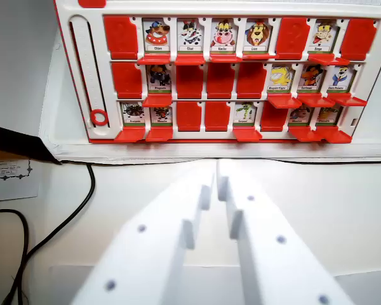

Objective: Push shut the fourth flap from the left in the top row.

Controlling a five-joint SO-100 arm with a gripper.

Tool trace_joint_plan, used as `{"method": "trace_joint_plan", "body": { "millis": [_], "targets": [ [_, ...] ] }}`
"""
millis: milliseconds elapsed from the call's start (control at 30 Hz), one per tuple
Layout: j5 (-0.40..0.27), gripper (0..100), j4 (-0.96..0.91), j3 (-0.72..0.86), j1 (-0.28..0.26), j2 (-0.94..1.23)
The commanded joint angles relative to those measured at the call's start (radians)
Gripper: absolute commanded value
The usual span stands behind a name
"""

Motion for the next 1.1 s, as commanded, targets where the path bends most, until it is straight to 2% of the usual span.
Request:
{"method": "trace_joint_plan", "body": {
  "millis": [0,300,467,767,1067],
  "targets": [
    [-0.003,0,-0.13,0.064,0.034,-0.008],
    [-0.005,0,-0.466,0.238,0.074,-0.176],
    [-0.008,0,-0.644,0.275,0.078,-0.325],
    [0.029,0,-0.67,0.052,0.072,-0.618],
    [0.034,0,-0.669,-0.064,0.048,-0.715]
  ]
}}
